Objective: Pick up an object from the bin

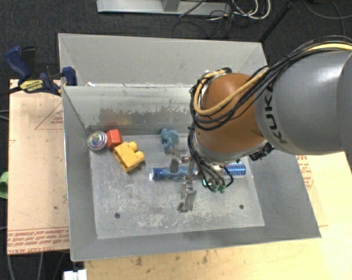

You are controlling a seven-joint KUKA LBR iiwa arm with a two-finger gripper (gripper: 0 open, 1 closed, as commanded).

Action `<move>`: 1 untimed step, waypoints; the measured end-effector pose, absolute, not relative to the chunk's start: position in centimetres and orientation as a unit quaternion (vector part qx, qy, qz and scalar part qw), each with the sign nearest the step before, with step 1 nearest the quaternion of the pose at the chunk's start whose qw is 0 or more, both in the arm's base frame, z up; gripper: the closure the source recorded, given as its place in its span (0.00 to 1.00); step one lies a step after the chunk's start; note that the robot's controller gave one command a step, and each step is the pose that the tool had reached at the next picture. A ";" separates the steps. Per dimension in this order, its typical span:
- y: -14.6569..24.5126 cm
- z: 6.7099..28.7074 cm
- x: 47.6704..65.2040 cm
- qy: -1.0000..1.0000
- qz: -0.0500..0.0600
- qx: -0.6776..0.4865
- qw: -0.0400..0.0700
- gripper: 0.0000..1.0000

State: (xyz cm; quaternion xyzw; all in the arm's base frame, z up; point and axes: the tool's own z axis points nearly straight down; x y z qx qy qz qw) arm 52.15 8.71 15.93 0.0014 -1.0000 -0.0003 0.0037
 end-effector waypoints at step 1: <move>7.4 13.3 56.5 -1.000 -0.001 -0.013 -0.001 0.00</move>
Offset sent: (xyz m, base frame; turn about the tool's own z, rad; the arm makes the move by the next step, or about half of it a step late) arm 0.0423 -0.0129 -0.0243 0.0268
